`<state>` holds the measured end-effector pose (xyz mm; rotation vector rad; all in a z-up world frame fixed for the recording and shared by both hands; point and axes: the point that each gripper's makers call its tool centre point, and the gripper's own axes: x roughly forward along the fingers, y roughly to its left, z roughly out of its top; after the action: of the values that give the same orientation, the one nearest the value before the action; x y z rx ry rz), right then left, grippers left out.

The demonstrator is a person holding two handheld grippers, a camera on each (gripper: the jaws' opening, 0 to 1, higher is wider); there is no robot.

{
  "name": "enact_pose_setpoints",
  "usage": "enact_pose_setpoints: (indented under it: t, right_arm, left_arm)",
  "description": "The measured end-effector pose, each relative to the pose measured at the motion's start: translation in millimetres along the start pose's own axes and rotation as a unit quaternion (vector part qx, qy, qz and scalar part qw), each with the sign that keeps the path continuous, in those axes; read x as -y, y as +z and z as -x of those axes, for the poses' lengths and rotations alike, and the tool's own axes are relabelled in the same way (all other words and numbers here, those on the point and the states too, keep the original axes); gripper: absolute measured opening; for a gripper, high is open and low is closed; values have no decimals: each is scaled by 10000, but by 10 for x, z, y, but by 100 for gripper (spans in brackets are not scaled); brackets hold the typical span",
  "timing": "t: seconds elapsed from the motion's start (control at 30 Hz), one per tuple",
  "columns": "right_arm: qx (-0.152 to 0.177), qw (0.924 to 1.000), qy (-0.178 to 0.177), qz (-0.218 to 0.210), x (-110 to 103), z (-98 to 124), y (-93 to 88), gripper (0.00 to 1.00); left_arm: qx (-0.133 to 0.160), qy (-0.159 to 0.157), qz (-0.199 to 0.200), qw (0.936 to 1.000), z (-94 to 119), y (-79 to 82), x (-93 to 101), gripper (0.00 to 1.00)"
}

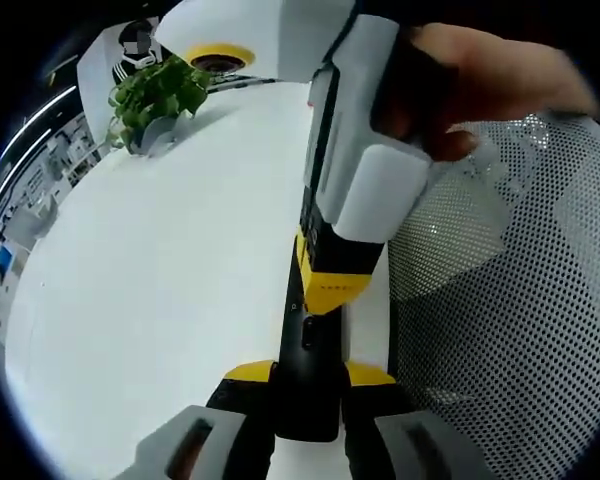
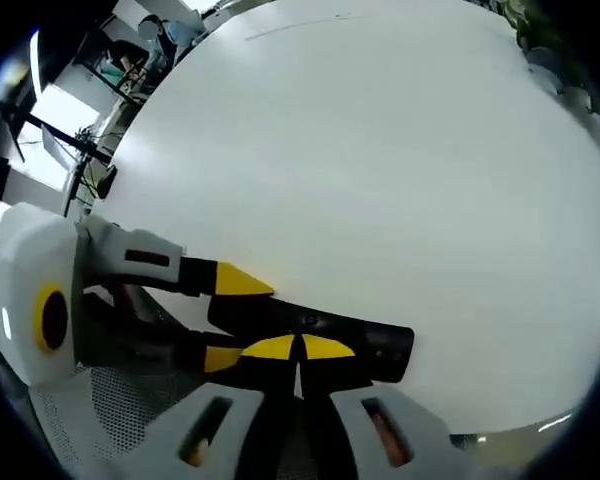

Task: Press the specified remote control buttons in sequence, fully releasing each button before pressing the next.

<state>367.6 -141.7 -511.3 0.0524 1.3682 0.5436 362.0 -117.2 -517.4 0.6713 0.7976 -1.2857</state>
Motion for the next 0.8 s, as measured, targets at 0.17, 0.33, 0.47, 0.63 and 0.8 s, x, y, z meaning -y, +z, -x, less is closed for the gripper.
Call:
enact_pose_setpoints:
  t: [0.17,0.33,0.47,0.63,0.8]
  right_arm:
    - [1,10000,-7,98,-7,-5,5,0]
    - [-23,10000,-10,65,6,-24,0,0]
    - [-16,9999,22,-110,22,-27,-4,0]
    - [21,9998,34,-203,16,-26,-15,0]
    - [26,9997,-220,118,-4,-23,-26,0]
  left_arm:
    - [3,0,1,10000,9,-2,4,25]
    - [8,4,7,10000,6,-1,7,25]
    - [27,3,30,10000,4,2,7,25]
    - [29,10,45,10000,-3,4,12,25]
    - [28,6,27,10000,-1,4,22,25]
